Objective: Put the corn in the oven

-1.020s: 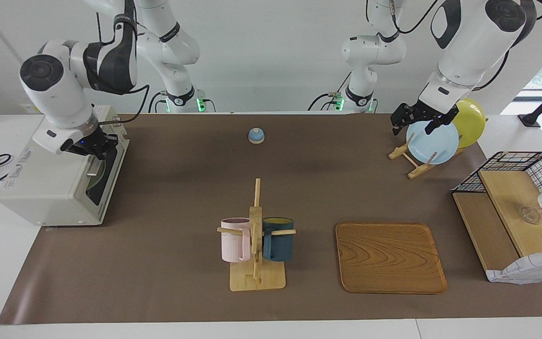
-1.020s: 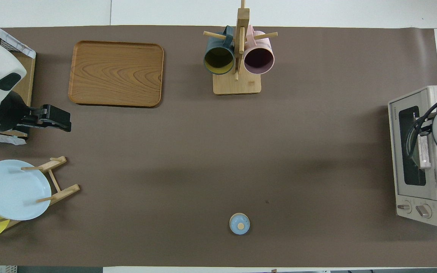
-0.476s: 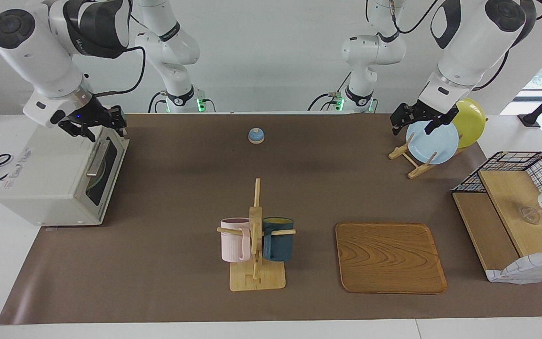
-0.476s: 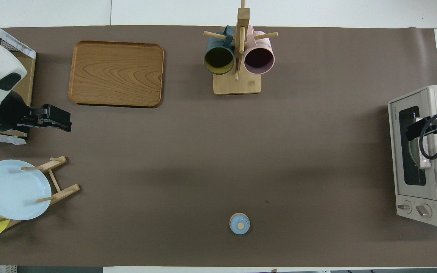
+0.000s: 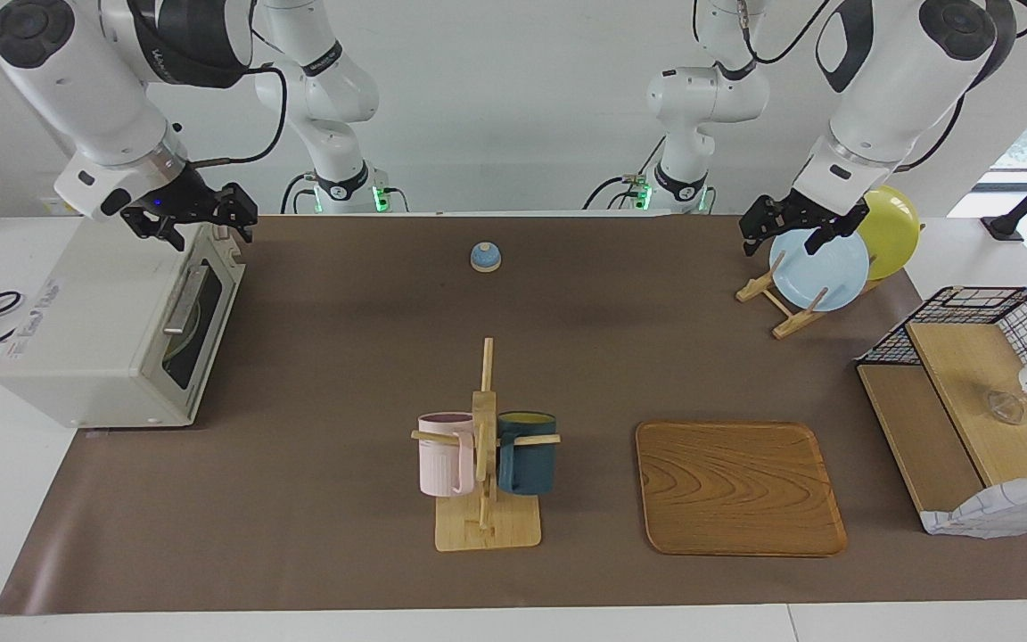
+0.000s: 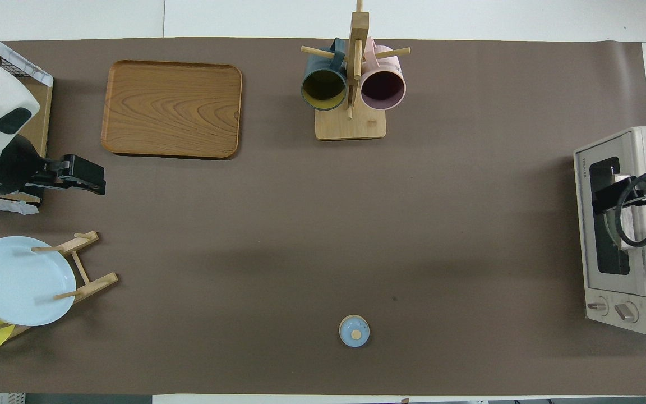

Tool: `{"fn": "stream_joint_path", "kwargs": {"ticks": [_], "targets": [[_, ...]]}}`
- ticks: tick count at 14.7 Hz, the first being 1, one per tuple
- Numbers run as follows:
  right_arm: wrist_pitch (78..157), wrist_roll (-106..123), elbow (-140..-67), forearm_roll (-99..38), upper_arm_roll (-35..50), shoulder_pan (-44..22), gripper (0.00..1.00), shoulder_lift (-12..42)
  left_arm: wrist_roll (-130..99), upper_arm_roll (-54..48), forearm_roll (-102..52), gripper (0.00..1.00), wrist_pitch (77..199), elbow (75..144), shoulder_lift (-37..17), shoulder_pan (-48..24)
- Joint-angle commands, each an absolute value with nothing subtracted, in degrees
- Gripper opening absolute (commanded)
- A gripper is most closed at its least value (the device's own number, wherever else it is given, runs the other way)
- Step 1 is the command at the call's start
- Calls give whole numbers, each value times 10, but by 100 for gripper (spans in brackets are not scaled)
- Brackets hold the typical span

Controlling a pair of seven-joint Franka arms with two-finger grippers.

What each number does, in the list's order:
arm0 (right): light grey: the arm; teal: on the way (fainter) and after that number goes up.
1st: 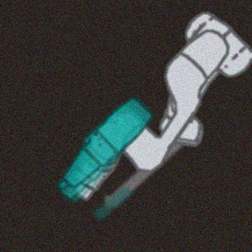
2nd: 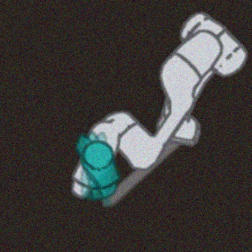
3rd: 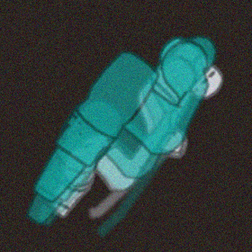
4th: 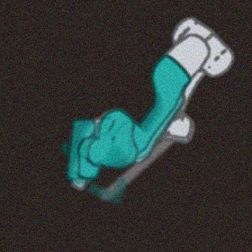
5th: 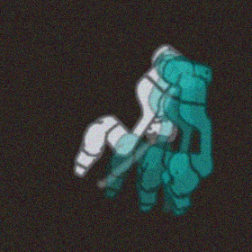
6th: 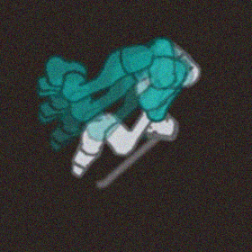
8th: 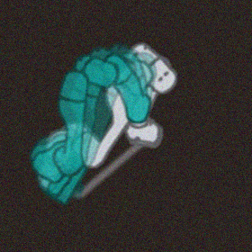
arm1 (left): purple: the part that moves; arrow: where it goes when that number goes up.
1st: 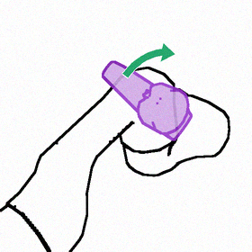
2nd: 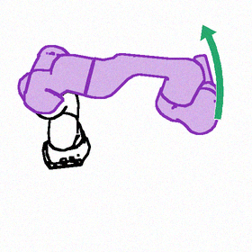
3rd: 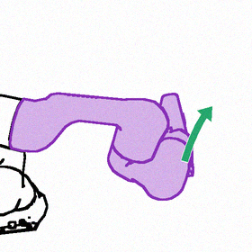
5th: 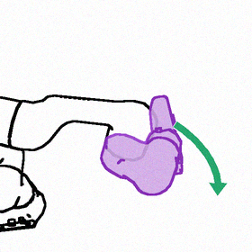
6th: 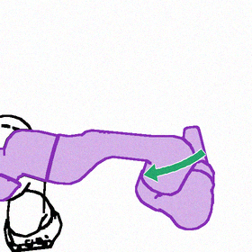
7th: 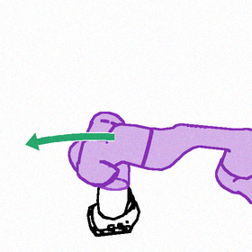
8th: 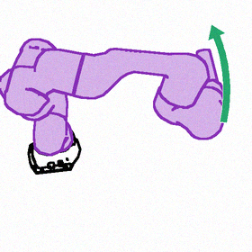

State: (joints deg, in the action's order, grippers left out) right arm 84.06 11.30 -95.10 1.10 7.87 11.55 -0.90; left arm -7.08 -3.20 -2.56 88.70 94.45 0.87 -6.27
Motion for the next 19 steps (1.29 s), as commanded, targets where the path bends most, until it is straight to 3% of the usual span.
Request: {"fn": "stream_joint_path", "kwargs": {"ticks": [1, 3, 10, 13, 19], "targets": [[853, 105, -962, -1, 81, 122, 100, -17, -68, -36, -15, 100, 887, 954, 21, -56], [853, 105, -950, 3, 73, 115, 100, -18, -68, -36, -15, 100, 886, 954, 21, -56], [847, 101, -913, 5, -90, -45, 100, 10, -68, -36, -15, 100, 887, 954, 21, -56], [811, 100, -875, 5, -92, -50, 100, 35, -68, -36, -15, 100, 887, 954, 21, -56], [817, 100, -882, 5, -92, -45, 100, 33, -68, -36, -15, 100, 887, 954, 21, -56]]}}
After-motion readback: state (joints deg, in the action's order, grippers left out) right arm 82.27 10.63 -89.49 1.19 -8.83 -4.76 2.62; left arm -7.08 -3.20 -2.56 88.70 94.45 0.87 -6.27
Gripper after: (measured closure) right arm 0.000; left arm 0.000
